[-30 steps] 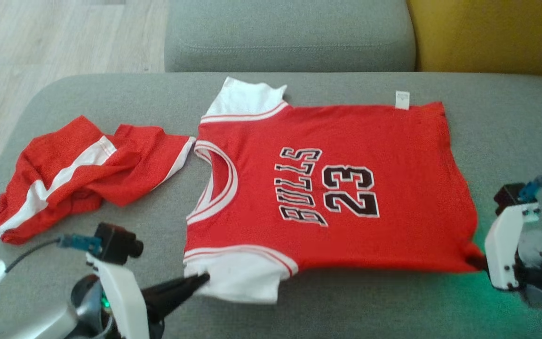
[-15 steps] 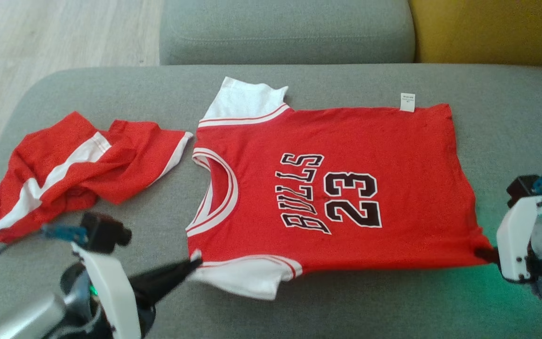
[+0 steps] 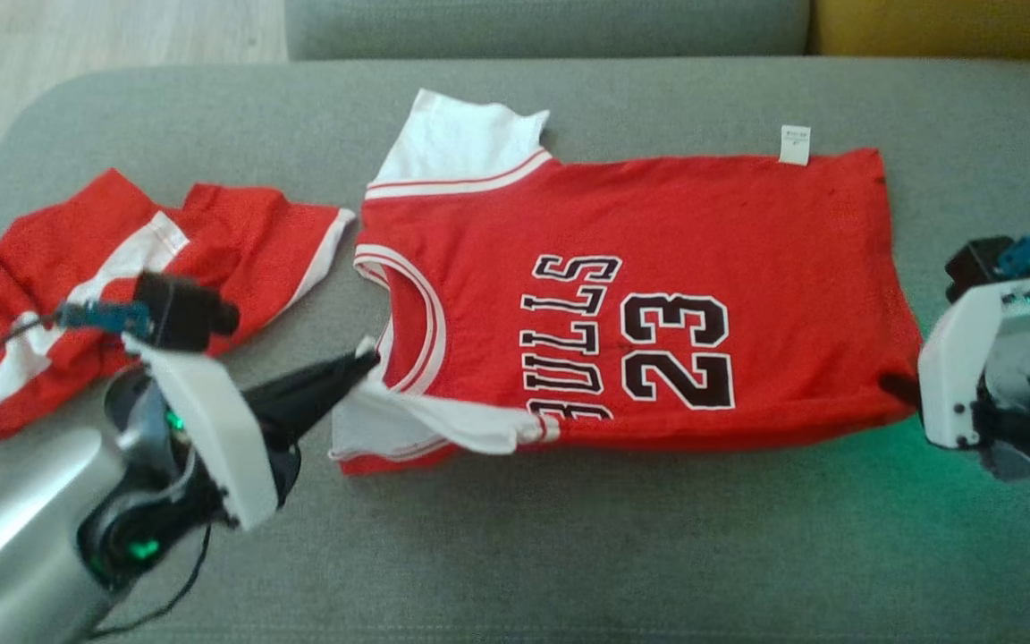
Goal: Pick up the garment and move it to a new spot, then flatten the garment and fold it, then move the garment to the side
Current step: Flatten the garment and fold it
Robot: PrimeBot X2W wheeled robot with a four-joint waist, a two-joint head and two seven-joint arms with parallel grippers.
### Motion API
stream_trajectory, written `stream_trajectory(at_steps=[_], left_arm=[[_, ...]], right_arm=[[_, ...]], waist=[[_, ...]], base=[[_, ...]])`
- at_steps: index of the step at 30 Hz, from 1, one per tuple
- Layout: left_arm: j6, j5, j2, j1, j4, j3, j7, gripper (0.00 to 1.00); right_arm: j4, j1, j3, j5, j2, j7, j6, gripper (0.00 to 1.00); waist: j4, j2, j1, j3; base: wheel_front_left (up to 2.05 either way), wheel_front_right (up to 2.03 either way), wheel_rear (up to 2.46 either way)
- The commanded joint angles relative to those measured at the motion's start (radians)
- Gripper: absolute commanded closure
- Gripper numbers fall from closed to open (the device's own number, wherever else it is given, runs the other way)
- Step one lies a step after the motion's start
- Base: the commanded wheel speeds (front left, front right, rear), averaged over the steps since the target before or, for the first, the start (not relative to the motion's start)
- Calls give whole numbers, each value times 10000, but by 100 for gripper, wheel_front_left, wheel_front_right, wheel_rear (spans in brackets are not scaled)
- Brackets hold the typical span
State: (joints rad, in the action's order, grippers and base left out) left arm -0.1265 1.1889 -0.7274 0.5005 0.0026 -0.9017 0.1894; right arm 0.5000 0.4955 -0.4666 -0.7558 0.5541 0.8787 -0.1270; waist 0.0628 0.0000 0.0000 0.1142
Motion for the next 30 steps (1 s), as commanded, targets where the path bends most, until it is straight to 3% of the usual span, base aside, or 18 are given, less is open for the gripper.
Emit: stream_trajectory(at_steps=[1, 14, 15, 16, 17, 18, 21, 27, 30], left_arm=[[-18, -154, -218, 847, 0, 480, 44, 100], [-39, -873, 751, 2651, 2133, 9, -261, 100], [-40, -905, 785, 2714, 2277, -63, -283, 100], [-40, -975, 816, 2775, 2466, -106, -342, 100], [-40, -1082, 858, 2830, 2681, -118, -453, 19], [-27, -1166, 928, 2866, 2912, -130, -550, 0], [124, -1452, 1158, 2954, 3496, -130, -953, 0], [1241, -1302, 1978, 2876, 4447, 1008, -3190, 0], [1478, -1165, 2251, 2709, 4555, 1434, -3951, 0]], right_arm=[[-167, 406, 113, 197, 69, -152, -37, 100], [429, 1366, 134, 1044, -591, -734, -37, 100], [475, 1404, 128, 1071, -627, -809, -37, 94], [518, 1447, 143, 1144, -649, -974, -37, 0], [602, 1479, 180, 1201, -692, -1109, -37, 0], [654, 1494, 160, 1208, -755, -1192, -37, 0], [840, 1593, 343, 1305, -865, -1731, -37, 0], [1127, 1652, 1146, 1678, -1211, -3889, -37, 0], [1026, 1548, 1416, 1691, -1389, -4826, -37, 0]], waist=[[-17, 0, 0, 241], [-229, 0, 0, 1230], [-246, 0, 0, 1258], [-259, 0, 0, 1281], [-269, 0, 0, 1297], [-279, 0, 0, 1304], [-287, 0, 0, 1306], [-198, 0, 0, 1097], [-168, 0, 0, 972]], base=[[0, 0, 0], [0, 0, 0], [0, 0, 0], [0, 0, 0], [0, 0, 0], [0, 0, 0], [0, 0, 0], [0, 0, 0], [0, 0, 0]])
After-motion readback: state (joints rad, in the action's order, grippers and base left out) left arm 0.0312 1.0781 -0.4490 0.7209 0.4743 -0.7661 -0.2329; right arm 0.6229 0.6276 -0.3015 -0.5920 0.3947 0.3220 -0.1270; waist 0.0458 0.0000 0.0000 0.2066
